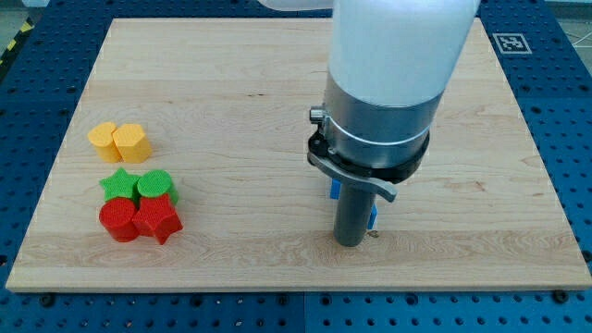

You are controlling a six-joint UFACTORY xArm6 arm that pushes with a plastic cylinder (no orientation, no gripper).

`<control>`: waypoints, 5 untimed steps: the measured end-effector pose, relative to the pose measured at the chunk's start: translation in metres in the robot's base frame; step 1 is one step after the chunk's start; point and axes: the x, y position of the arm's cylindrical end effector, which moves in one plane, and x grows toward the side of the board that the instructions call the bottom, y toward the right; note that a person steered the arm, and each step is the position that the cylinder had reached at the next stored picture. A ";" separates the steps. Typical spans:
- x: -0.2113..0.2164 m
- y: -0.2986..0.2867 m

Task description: Push the blue triangle to the right side of the blue cube

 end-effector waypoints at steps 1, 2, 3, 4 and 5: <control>-0.004 -0.001; -0.005 0.012; -0.005 0.021; -0.005 0.050; -0.005 0.061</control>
